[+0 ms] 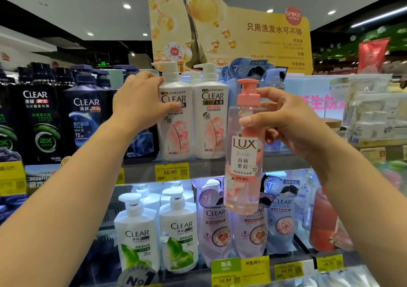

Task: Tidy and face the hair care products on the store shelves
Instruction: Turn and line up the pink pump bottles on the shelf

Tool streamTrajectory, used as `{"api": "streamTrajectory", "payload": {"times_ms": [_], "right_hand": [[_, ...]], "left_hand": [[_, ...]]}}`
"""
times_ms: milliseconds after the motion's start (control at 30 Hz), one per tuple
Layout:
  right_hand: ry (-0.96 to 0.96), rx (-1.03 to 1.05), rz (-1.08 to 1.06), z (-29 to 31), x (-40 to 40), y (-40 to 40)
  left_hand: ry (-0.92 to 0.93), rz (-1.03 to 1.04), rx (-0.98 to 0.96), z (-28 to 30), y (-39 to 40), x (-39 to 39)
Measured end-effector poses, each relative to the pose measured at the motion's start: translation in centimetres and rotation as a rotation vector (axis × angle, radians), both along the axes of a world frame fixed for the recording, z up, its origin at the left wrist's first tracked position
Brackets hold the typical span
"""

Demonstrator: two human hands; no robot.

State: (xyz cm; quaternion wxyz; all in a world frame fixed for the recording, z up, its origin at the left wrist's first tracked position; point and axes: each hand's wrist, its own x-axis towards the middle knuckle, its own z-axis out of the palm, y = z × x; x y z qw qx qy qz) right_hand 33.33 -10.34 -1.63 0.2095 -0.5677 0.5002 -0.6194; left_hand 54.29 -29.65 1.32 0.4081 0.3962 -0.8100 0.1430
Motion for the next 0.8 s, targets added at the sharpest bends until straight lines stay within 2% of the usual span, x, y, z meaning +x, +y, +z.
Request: {"api": "streamTrajectory", "payload": {"times_ms": [100,200,300,400,500,633,800], "right_hand": [[0.014,0.014,0.000,-0.4,-0.5,0.1],[0.025,0.015,-0.027,-0.8,-1.1,0.3],[0.023,0.020,-0.020,-1.2,-1.7,0.7],[0.020,0.040,-0.043,-1.7,-2.0,1.4],[0.016,0.051,-0.088,-2.5,-2.3,2.4],[-0.029,0.057,-0.172,-3.9,-2.6,4.4],[-0.018,0.107,-0.371,-6.2,-3.1,7.3]], "left_hand": [[-0.027,0.019,0.046,0.2,-0.1,-0.3],[-0.006,-0.025,0.138,0.2,0.0,-0.7],[0.031,-0.053,0.151,0.1,0.2,-0.6],[0.070,-0.063,0.110,-0.6,0.9,-0.8],[0.190,-0.090,0.000,-2.5,2.3,-1.5],[0.284,-0.370,-0.061,-6.8,5.6,-3.5],[0.116,-0.739,0.088,-13.2,9.3,-7.1]]}}
